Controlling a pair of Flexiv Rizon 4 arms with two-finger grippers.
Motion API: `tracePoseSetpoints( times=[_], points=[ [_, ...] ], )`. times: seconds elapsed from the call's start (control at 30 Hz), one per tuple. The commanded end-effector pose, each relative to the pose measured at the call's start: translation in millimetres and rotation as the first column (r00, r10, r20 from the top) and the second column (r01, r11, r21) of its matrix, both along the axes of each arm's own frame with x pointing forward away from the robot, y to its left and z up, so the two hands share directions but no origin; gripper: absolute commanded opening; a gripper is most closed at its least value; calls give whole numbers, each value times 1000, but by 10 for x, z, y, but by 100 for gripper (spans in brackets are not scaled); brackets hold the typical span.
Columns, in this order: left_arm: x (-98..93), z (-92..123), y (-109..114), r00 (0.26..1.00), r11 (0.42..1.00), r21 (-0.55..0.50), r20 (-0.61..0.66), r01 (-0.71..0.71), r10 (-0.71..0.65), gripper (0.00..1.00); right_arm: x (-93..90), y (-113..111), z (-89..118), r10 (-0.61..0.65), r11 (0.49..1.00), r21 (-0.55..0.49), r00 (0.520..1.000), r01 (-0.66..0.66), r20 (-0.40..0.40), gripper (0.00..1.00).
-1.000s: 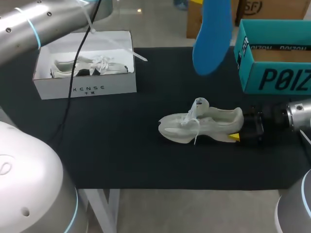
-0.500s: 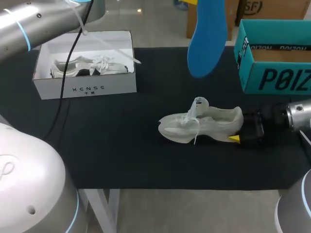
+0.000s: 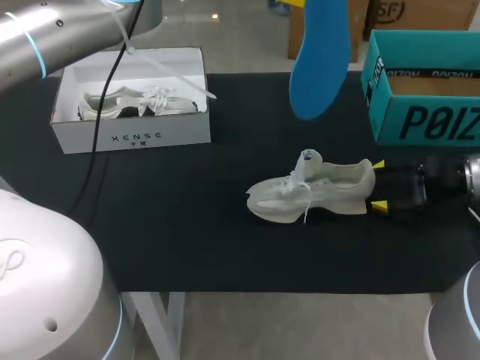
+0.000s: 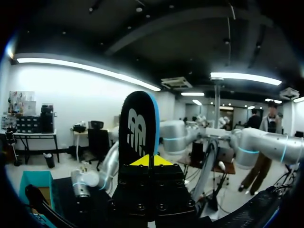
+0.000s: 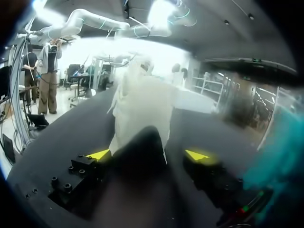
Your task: Take the shoe out of the shoebox, open the shoe tongue, remove and reinsert the insole, then place the shoe into the shoebox
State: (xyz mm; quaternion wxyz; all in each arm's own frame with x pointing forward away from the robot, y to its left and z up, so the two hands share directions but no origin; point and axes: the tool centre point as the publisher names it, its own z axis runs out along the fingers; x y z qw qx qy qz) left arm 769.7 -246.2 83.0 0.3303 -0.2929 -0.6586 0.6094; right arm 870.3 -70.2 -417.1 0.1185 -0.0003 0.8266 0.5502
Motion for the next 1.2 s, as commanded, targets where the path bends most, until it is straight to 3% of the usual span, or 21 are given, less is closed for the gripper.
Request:
tracePoseSetpoints(
  times=[0.03,0.1,0.3,0.37,0.57,0.73,1.0,1.2],
  points=[
    [-4,-3,4,1000,1000,-1,1,-1,1,0,-104,-175,187,-18,999,-41,1000,19,14,100],
    [-4,-3,4,1000,1000,-1,1,-1,1,0,-95,-239,258,-14,997,-74,1000,15,21,100],
    [-4,-3,4,1000,1000,-1,1,-1,1,0,-100,-508,678,7,954,-301,1000,-4,10,100],
    [-4,-3,4,1000,1000,-1,1,-1,1,0,-108,-620,805,10,921,-390,1000,-15,-14,100],
    [-4,-3,4,1000,1000,-1,1,-1,1,0,-146,-973,1163,20,860,-509,999,-30,-25,100],
    [-4,-3,4,1000,1000,-1,1,-1,1,0,-208,-1128,1398,11,757,-652,998,-47,-60,100],
    [-4,-3,4,1000,1000,-1,1,-1,1,0,-359,-1193,1600,-7,643,-765,998,-39,-57,100],
    [-4,-3,4,1000,1000,-1,1,-1,1,0,-456,-968,1593,8,593,-803,997,-63,-72,100]
  ],
)
